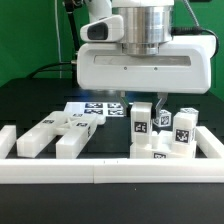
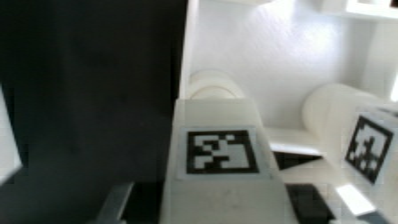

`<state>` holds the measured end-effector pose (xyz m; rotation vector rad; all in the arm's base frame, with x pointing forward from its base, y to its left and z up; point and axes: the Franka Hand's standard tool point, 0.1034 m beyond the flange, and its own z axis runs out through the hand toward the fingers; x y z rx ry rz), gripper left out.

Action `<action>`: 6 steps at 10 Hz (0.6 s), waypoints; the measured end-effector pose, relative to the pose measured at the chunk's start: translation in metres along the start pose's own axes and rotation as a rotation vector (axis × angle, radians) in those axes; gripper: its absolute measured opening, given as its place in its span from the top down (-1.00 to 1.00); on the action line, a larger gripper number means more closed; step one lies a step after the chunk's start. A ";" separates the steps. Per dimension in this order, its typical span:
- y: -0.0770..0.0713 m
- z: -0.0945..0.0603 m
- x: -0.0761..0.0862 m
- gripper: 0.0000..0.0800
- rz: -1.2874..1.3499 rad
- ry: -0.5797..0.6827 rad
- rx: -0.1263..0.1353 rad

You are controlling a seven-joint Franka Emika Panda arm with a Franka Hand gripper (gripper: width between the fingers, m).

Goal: Assemble chair

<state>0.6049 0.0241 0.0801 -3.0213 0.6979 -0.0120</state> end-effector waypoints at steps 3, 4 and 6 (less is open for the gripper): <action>-0.005 0.001 -0.001 0.27 0.266 0.063 0.018; -0.008 0.001 -0.002 0.27 0.363 0.065 0.022; -0.010 0.001 -0.001 0.27 0.561 0.065 0.042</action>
Offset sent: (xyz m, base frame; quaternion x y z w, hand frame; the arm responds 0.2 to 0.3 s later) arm -0.0098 0.0057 -0.0057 -0.0143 0.0103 0.2520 0.9676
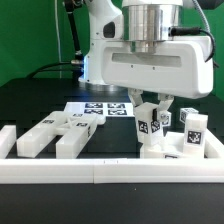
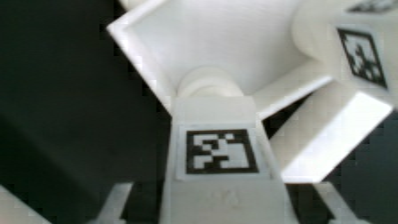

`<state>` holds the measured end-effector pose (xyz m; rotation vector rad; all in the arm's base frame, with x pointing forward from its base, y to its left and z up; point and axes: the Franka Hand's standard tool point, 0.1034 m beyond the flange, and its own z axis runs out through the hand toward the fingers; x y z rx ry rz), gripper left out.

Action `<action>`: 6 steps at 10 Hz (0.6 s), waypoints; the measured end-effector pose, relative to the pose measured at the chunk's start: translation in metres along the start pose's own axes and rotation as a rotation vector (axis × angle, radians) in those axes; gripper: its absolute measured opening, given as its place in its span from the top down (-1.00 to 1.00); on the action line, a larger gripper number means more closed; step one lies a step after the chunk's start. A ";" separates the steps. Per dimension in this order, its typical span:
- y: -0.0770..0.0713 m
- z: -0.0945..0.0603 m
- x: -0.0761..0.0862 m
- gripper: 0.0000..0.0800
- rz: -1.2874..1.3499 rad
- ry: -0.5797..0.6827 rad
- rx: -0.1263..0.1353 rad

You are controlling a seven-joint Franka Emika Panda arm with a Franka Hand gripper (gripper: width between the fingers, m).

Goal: Assemble chair

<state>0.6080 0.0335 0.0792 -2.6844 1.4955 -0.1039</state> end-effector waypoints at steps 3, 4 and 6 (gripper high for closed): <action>-0.001 0.000 -0.002 0.27 0.274 0.004 0.011; -0.002 0.000 -0.002 0.27 0.359 0.001 0.013; -0.003 0.000 -0.003 0.27 0.485 -0.002 0.018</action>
Offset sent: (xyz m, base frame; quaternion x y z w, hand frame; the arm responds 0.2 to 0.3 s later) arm -0.0054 0.0065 -0.0039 -0.0009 -0.0178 0.2625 0.9648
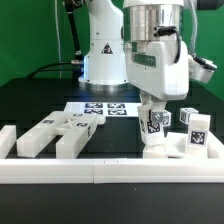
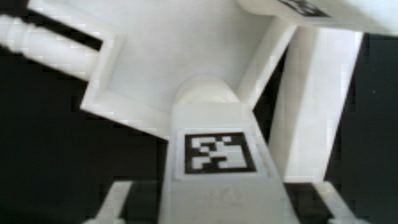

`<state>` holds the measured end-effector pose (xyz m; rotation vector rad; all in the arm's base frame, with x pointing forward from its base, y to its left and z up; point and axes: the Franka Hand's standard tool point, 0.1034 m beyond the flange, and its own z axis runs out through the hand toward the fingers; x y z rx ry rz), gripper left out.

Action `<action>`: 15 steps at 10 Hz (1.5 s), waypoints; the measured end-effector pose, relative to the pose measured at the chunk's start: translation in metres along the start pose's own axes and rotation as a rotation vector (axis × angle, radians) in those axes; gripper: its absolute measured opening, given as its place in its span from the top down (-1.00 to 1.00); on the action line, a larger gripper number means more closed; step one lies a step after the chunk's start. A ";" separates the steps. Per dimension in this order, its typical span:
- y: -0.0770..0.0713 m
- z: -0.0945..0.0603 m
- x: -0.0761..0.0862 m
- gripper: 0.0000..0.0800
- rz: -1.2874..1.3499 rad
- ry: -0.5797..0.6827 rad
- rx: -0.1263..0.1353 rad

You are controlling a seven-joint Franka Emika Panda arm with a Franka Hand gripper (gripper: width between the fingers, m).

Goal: Assemble chair

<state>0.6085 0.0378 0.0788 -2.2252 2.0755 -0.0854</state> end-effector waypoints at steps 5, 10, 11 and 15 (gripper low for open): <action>-0.001 0.000 -0.002 0.27 0.235 -0.006 0.009; -0.003 -0.002 -0.002 -0.59 -0.022 -0.003 0.016; -0.003 -0.002 -0.003 -0.62 -0.142 -0.003 0.016; -0.004 -0.003 0.005 -0.62 -0.531 0.012 0.029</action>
Offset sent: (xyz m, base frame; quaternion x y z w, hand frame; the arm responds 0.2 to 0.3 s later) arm 0.0009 0.0000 -0.0026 0.0224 -0.0064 0.1762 0.9841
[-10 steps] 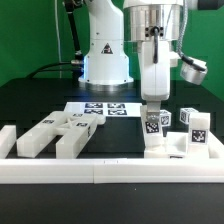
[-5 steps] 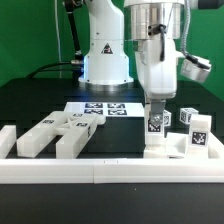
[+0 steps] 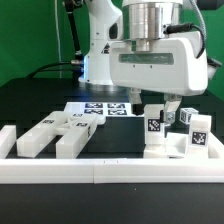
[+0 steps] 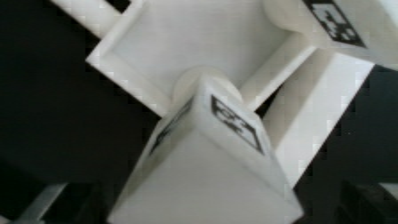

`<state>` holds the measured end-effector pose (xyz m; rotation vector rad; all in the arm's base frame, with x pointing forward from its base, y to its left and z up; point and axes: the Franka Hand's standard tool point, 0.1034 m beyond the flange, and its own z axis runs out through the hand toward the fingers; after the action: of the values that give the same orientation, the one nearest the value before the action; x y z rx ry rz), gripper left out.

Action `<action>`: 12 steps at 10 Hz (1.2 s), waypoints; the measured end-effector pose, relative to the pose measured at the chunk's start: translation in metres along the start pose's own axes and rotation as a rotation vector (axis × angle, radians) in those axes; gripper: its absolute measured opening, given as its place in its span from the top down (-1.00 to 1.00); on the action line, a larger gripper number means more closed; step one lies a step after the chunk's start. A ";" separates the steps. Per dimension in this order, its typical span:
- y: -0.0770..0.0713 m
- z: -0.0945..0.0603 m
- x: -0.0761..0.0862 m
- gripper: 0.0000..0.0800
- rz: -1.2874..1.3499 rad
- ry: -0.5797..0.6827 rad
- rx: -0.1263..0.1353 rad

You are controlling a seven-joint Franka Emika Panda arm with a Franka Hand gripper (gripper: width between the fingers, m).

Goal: Assemble chair

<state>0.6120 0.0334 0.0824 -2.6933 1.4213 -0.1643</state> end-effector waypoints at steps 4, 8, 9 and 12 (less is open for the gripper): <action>0.002 -0.001 0.004 -0.62 -0.292 0.002 0.001; 0.001 0.000 0.002 -0.62 -0.506 0.001 -0.001; -0.001 0.001 -0.003 -0.62 -0.513 -0.001 0.001; 0.002 0.001 0.001 -0.62 -0.527 0.004 0.003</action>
Offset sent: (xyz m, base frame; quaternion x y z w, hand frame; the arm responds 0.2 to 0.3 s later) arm -0.0024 -0.0015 0.0006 0.0106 -0.0050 -0.1424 0.9897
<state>0.6113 0.0312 0.0812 -2.9977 0.6770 -0.2052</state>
